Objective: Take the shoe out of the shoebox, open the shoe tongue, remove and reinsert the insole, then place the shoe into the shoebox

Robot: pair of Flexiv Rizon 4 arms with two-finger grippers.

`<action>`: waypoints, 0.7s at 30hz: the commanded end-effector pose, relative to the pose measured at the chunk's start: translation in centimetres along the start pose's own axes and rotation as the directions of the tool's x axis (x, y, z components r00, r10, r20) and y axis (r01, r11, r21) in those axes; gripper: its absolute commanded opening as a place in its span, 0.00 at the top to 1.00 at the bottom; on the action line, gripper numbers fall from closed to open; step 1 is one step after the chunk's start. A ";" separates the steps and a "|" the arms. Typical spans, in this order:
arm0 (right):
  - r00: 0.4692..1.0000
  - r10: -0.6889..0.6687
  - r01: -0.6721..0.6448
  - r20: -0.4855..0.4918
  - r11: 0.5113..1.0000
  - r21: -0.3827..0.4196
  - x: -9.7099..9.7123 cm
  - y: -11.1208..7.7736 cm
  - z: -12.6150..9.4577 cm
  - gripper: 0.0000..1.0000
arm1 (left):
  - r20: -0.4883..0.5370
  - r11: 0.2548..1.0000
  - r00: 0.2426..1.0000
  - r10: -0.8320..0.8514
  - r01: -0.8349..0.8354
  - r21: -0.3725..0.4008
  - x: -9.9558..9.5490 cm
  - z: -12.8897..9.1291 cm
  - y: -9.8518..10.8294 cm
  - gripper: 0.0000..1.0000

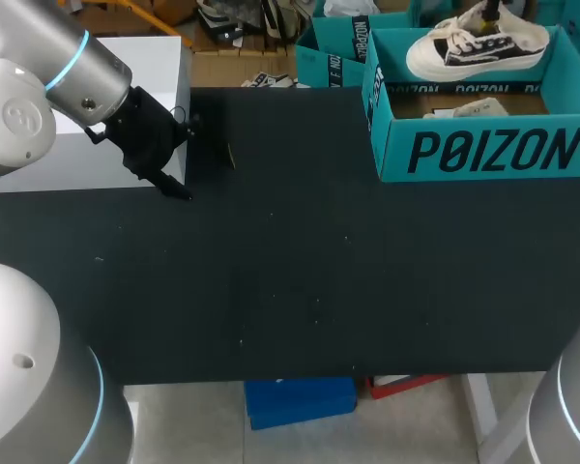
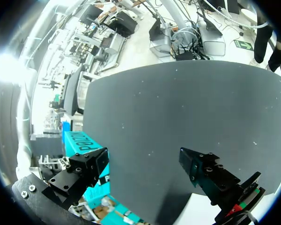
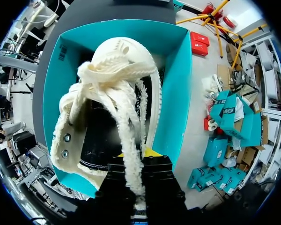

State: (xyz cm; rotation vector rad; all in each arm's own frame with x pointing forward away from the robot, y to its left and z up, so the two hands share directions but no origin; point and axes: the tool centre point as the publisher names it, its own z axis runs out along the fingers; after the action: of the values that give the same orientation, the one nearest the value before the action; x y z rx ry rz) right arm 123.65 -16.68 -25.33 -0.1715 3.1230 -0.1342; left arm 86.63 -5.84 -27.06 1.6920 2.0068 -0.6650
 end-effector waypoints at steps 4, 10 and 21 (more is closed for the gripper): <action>1.000 0.013 -0.013 -0.009 1.000 -0.016 -0.6 0.6 2.3 1.00 | 0.003 1.000 1.000 0.002 -0.002 -0.005 0.1 0.1 -0.1 0.00; 1.000 0.024 -0.024 -0.012 0.999 -0.025 -0.4 0.8 3.6 1.00 | 0.003 1.000 1.000 0.002 -0.002 -0.005 0.1 0.1 -0.1 0.00; 0.999 0.040 -0.041 -0.017 0.998 -0.057 0.1 1.4 6.4 1.00 | 0.003 1.000 1.000 0.002 -0.002 -0.005 0.1 0.1 -0.1 0.00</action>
State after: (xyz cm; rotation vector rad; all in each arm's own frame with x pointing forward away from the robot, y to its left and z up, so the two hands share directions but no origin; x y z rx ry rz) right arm 123.09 -15.83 -30.75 -0.1102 3.1462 -0.0559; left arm 86.63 -5.84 -27.06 1.6920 2.0068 -0.6650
